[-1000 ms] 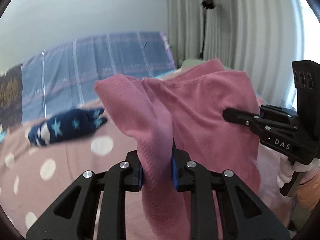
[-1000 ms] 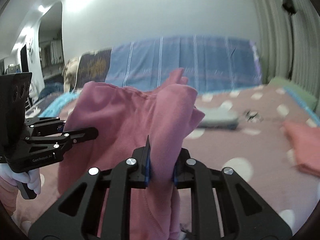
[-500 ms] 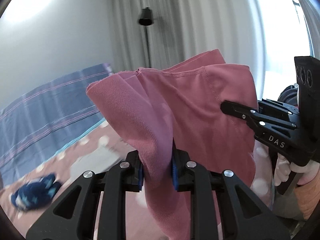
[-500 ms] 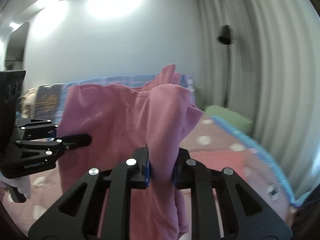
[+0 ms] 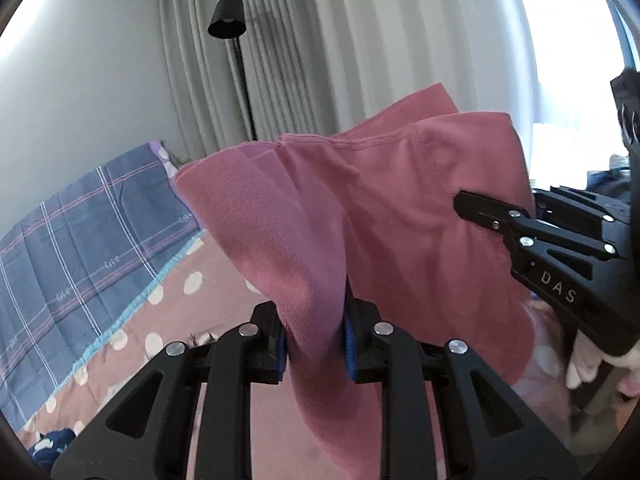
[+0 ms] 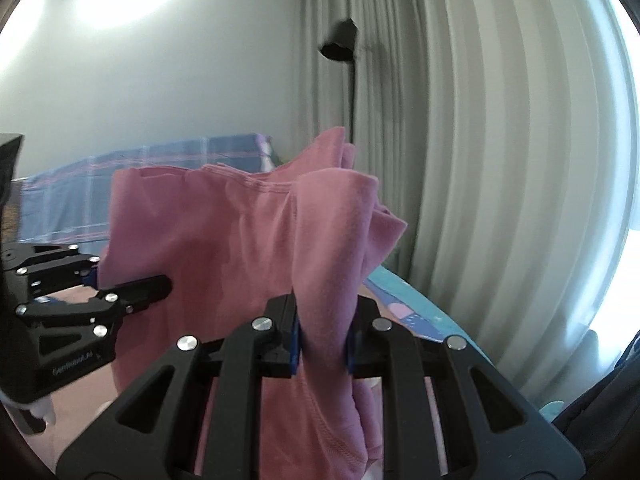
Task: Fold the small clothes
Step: 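Carry the lifted shirt with both grippers and lay it on the bed, then open both grippers and pull them back from the folded shirt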
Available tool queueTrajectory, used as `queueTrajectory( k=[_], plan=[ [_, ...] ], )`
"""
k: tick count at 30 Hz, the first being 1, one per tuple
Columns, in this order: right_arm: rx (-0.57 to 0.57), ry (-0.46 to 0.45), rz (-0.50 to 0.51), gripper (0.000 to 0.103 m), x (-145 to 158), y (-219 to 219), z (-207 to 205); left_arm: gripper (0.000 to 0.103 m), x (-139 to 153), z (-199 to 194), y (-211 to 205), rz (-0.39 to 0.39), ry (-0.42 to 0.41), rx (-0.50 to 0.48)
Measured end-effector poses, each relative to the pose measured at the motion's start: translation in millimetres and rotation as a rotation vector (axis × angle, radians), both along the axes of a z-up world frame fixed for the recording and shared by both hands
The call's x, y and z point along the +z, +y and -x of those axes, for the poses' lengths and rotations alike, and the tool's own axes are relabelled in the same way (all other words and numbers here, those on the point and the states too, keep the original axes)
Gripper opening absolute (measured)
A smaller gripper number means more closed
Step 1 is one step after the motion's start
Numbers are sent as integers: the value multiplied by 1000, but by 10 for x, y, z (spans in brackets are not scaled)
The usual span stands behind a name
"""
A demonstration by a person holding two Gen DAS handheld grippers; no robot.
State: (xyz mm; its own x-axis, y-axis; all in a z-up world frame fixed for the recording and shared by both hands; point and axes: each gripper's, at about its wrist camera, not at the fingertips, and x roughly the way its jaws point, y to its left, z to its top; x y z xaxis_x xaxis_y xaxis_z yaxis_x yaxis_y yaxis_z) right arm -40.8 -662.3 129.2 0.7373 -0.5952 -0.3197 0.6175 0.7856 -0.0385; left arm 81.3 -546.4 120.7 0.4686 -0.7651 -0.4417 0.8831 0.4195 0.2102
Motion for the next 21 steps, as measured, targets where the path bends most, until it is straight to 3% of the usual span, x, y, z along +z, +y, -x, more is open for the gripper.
queueTrajectory(
  k=[1, 2, 3, 4, 5, 7, 9, 11, 12, 13, 14, 17, 21],
  plan=[
    [-23, 15, 4, 18, -62, -132, -148, 39, -51, -65, -105, 5, -13, 23],
    [-52, 33, 6, 28, -150, -256, -295, 61, -158, -188, -271, 2, -54, 87],
    [-120, 82, -23, 53, -310, -450, -445, 69, -266, -285, -370, -20, -75, 142],
    [-169, 122, -75, 60, -454, -595, -513, 70, -387, -367, -430, -52, -71, 184],
    [-182, 131, -136, 56, -601, -694, -527, 70, -558, -465, -452, -84, -24, 189],
    [-99, 77, -276, 52, -952, -733, -411, 70, -899, -571, -380, -124, 63, 153],
    [-56, 103, -344, 52, -1352, -649, -329, 70, -1281, -585, -313, -199, 69, 104],
    [-32, 198, -402, 52, -1795, -487, -341, 70, -1665, -515, -270, -289, 52, 47],
    [-32, 217, -368, 53, -2007, -395, -318, 70, -1794, -486, -216, -310, 36, 35],
    [-38, 184, -288, 53, -2063, -275, -278, 70, -1893, -443, -141, -299, 20, 25],
    [-43, 188, -271, 53, -2094, -202, -250, 70, -1928, -419, -75, -282, 15, 28],
    [-54, 164, -344, 53, -2069, -183, -144, 69, -1898, -394, -15, -268, 56, 41],
    [-67, 224, -345, 54, -2001, 23, 57, 69, -1822, -228, 184, -246, 95, 17]
  ],
)
